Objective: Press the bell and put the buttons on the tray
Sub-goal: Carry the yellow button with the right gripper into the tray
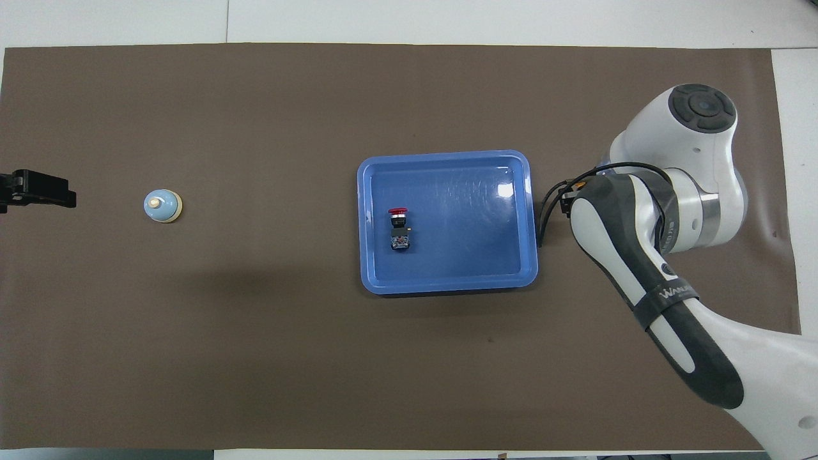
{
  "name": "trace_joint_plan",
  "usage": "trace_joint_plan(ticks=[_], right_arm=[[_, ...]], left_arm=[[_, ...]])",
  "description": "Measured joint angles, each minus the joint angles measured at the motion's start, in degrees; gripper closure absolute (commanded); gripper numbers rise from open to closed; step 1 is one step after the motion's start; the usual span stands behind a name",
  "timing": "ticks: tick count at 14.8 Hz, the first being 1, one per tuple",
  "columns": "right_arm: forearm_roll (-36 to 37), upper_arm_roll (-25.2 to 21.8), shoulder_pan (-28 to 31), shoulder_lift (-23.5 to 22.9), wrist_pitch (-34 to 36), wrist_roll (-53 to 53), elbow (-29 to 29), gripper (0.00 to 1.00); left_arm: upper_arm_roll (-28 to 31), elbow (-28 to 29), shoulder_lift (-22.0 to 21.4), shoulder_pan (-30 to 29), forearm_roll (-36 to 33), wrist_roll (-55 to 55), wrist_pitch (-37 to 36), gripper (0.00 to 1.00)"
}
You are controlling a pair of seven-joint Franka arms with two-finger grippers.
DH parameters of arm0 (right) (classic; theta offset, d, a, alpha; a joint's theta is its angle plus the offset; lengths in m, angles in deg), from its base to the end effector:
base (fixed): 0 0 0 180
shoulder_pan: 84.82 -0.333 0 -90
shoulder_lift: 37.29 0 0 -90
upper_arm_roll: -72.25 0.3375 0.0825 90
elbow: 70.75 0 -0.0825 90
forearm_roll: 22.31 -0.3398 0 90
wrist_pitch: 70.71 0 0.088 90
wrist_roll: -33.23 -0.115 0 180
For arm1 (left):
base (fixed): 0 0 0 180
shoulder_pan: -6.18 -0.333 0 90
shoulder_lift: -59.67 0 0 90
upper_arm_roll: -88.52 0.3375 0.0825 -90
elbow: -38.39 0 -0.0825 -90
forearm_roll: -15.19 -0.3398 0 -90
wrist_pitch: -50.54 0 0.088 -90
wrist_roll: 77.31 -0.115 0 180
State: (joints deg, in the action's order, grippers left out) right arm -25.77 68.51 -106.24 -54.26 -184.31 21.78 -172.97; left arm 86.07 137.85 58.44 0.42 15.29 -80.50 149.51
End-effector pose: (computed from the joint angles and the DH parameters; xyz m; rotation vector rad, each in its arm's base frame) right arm 0.5605 0.1865 0.4154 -3.1252 -0.1310 0.1603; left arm 0.5120 0.0292 0.5913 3.1414 0.0037 0.0203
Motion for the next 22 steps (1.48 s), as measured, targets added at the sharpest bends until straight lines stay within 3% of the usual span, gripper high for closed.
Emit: trace_joint_plan(ticks=[4,10,11,12,18,22], right_arm=[[-0.2,0.4,-12.1,-4.0,-8.2,-10.5,0.0,1.0],[-0.2,0.0,-10.8,-8.0,-12.8,-8.5,0.0,1.0],[-0.2,0.0,-10.8,-8.0,-13.4,-8.5,0.0,0.7],[-0.5,0.0,-10.8,-8.0,-13.6,-8.5,0.0,0.01],[-2.1,-0.1,-10.4,-7.8,-13.4,-8.5,0.7,0.0],[0.9,-1.1,-6.8,-4.8,-4.2,-5.5,2.0,0.0]], left_arm=[[0.0,0.0,0.0,0.0,0.0,0.0,0.0,0.0],[0.0,0.0,0.0,0.0,0.0,0.0,0.0,0.0],[0.0,0.0,0.0,0.0,0.0,0.0,0.0,0.0],[0.0,0.0,0.0,0.0,0.0,0.0,0.0,0.0],[0.0,0.0,0.0,0.0,0.0,0.0,0.0,0.0],[0.0,0.0,0.0,0.0,0.0,0.0,0.0,0.0]])
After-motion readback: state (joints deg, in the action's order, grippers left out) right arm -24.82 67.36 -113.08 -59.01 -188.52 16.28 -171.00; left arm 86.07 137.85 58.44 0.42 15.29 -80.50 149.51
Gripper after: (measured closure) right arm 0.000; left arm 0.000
